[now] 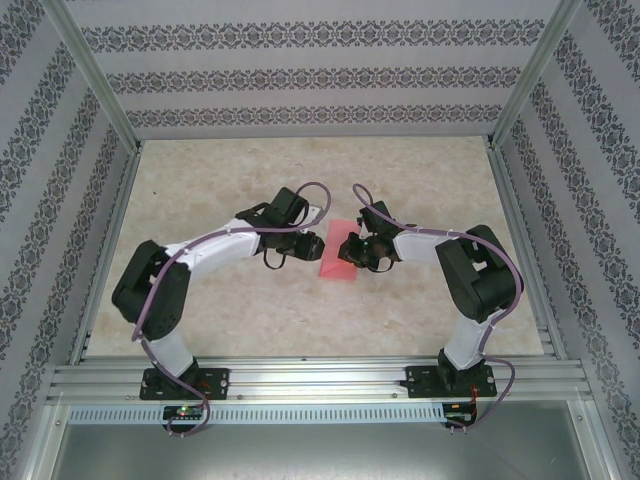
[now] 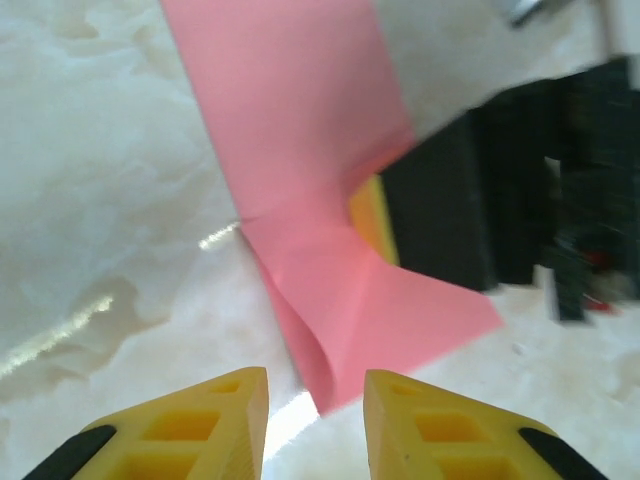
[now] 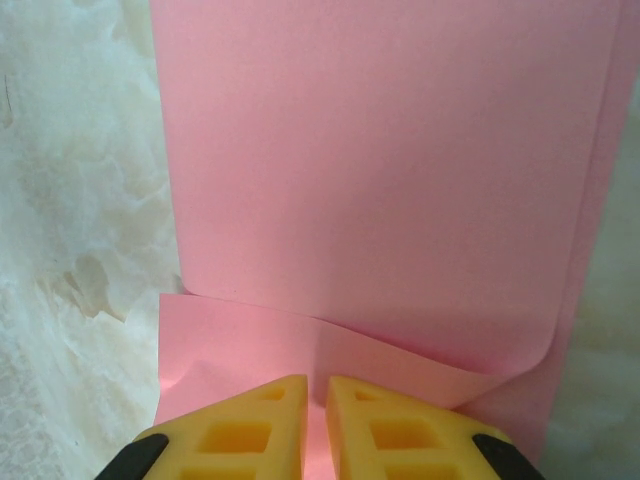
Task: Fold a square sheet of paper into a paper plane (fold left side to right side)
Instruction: Fold the triangle a second time at the center of the table.
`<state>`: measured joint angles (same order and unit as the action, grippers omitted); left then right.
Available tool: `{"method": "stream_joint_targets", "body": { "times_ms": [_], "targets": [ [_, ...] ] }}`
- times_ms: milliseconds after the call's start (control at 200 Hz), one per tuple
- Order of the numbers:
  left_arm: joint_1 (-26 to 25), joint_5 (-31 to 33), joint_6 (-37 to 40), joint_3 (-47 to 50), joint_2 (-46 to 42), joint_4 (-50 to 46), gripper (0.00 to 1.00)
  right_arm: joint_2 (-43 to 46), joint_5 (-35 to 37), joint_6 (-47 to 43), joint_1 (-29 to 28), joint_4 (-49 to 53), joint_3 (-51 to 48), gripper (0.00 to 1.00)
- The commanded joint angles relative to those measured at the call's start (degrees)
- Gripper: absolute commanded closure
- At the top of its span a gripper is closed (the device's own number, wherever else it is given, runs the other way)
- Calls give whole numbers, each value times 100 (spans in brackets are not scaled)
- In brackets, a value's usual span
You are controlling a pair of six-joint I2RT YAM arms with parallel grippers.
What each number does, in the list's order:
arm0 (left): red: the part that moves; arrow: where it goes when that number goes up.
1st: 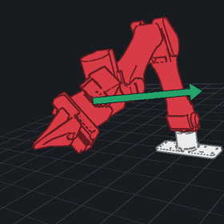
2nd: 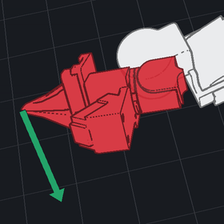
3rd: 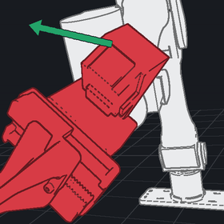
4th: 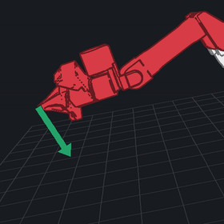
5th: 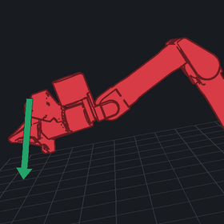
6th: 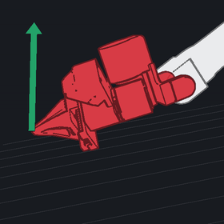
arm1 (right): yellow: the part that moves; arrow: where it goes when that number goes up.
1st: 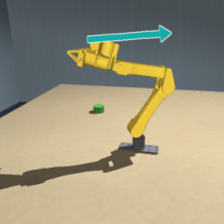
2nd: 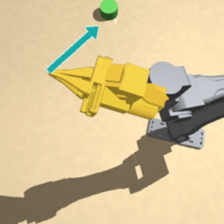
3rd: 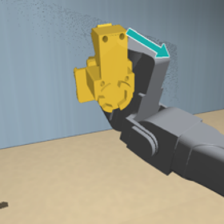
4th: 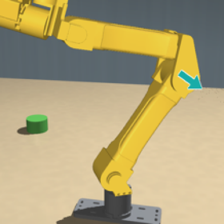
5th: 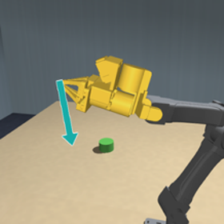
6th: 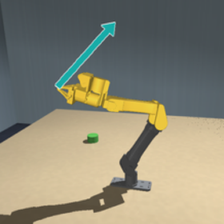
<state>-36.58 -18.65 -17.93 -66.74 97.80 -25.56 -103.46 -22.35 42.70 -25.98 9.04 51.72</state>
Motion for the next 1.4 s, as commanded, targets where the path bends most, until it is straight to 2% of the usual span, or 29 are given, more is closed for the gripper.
{"method": "stream_joint_targets", "body": {
  "times_ms": [0,180,530,679,1394],
  "targets": [
    [-143,-721,-439,282,-179,503,67,-309,407,-129,65,435,-136,84],
    [-475,-1149,-770,236,246,956,67,-306,406,-128,66,433,-128,84],
    [-517,-781,-870,-16,970,793,67,-269,380,-132,64,438,-137,84],
    [-517,-538,-843,64,996,719,67,-269,380,-130,66,431,-149,84],
    [-473,-399,-923,93,1156,851,63,-271,363,-165,66,456,-156,84]
  ]
}}
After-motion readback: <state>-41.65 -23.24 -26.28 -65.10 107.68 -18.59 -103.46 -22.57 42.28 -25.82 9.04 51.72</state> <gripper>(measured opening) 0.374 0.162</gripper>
